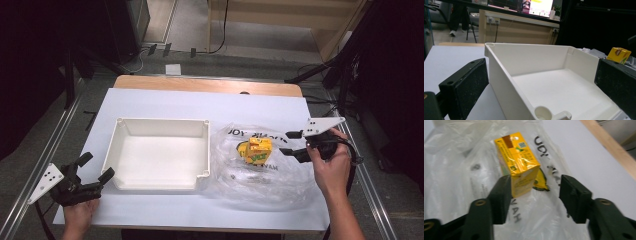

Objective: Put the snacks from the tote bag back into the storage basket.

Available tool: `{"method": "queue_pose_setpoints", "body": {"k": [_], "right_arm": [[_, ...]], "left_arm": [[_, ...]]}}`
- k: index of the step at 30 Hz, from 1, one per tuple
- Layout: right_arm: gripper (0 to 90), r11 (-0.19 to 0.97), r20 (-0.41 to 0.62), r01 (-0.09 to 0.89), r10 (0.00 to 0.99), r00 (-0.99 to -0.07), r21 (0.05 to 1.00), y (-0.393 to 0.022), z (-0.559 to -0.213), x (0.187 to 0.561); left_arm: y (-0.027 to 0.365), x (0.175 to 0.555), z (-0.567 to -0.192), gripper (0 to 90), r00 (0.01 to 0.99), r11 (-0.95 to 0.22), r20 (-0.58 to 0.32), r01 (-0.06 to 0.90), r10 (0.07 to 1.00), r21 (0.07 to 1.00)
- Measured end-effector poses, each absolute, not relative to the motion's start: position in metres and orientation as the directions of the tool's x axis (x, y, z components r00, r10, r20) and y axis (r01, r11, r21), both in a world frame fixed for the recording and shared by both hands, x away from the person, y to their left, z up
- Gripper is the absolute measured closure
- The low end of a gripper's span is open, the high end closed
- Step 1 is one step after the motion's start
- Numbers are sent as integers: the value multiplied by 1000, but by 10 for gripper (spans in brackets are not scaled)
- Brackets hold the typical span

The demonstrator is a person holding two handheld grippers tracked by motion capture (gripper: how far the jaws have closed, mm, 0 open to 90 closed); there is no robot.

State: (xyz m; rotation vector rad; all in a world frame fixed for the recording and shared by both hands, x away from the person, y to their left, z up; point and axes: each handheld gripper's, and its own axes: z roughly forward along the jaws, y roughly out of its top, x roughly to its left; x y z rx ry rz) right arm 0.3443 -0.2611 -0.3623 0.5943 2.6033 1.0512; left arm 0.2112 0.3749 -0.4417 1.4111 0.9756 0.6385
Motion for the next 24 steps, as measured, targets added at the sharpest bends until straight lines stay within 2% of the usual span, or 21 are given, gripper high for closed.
{"method": "queue_pose_setpoints", "body": {"k": [4,24], "right_arm": [[408,678,-61,267,419,-906,685,-257,-361,350],[387,801,-97,206,311,-945,562,-227,-358,371]], "left_arm": [[375,211,-442,0,490,103,-180,180,853,978],[375,211,-442,0,495,103,-181,181,850,978]]}}
